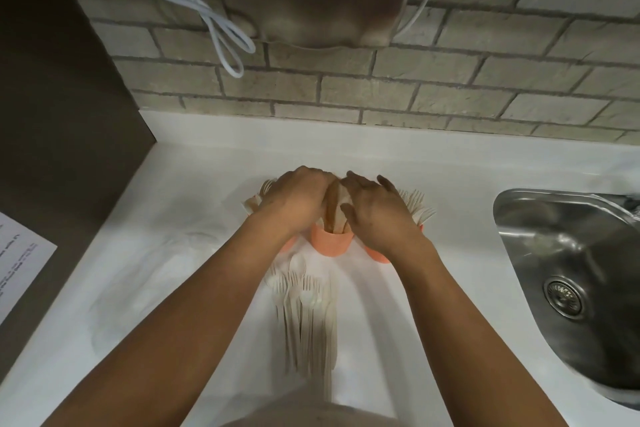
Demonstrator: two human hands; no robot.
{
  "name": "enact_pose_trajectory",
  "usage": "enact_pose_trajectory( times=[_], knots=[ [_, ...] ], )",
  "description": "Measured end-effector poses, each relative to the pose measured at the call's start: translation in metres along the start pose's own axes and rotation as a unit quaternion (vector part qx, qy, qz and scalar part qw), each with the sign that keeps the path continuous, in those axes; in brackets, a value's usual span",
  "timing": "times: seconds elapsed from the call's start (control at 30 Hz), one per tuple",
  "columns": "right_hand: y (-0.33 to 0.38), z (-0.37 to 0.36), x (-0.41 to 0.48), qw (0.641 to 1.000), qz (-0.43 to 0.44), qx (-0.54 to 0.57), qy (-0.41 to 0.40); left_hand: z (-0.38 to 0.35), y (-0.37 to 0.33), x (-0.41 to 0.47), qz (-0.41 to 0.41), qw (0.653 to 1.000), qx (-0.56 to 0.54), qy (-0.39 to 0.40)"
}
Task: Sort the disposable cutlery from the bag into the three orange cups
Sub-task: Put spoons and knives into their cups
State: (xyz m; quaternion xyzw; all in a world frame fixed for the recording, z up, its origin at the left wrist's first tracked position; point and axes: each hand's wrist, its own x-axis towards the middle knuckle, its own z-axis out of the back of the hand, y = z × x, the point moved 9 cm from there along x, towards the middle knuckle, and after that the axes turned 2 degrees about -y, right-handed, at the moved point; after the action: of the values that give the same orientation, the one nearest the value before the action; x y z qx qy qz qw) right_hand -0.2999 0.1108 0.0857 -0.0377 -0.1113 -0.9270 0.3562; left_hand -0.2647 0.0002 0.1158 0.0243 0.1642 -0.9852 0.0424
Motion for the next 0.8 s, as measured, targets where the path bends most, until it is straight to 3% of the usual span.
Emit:
enact_pose_trajectory(
  times=[0.13,0.23,0.33,0.4,0.5,0.67,0.8],
  knots=[
    [0.002,0.008,-0.004,1.0,0.005,0.026,-0.006,0.002,0.002,-0.002,-0.008,0.999,-0.036,-0.009],
    [0.011,0.04,-0.015,0.992,0.012,0.089,-0.089,0.027,-0.003,-0.023,-0.031,0.987,-0.076,-0.136],
    [0.012,0.071,-0.041,0.971,-0.027,0.178,-0.157,0.053,-0.004,-0.07,-0.047,0.947,-0.195,-0.249],
    [0.01,0.08,-0.064,0.959,-0.059,0.217,-0.171,0.045,0.003,-0.098,-0.015,0.94,-0.264,-0.215],
    [0.007,0.058,-0.101,0.962,-0.092,0.227,-0.123,-0.009,0.024,-0.134,0.093,0.947,-0.301,-0.066],
    [0.0,-0.048,-0.154,0.952,-0.222,0.192,0.083,-0.11,0.087,-0.178,0.272,0.952,-0.121,0.066],
    [0.026,-0.106,-0.172,0.935,-0.254,0.166,0.184,-0.148,0.091,-0.184,0.298,0.941,-0.139,0.078]
  ],
)
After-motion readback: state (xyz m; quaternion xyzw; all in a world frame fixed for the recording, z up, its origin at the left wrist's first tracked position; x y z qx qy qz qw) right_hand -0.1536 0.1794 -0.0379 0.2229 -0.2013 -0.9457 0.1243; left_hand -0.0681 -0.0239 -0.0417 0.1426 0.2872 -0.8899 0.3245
